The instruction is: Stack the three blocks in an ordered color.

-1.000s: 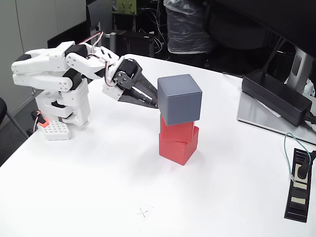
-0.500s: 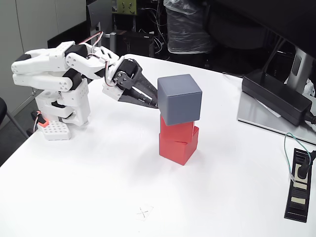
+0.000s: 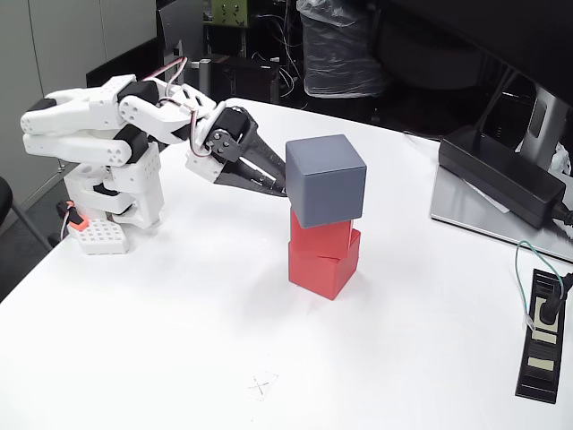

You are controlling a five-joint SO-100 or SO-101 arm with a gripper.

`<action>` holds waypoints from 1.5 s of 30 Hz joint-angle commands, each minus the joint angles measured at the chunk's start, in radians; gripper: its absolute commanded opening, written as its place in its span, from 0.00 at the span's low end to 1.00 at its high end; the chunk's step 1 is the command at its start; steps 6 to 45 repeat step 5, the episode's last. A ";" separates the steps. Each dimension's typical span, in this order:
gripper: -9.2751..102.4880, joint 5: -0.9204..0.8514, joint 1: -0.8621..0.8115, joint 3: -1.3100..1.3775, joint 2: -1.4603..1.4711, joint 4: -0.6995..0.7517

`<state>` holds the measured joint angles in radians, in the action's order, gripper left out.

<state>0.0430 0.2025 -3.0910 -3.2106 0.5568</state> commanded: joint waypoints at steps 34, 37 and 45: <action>0.09 0.006 0.003 0.003 -0.008 -0.008; 0.09 0.006 0.003 0.003 -0.008 -0.008; 0.09 0.006 0.003 0.003 -0.008 -0.008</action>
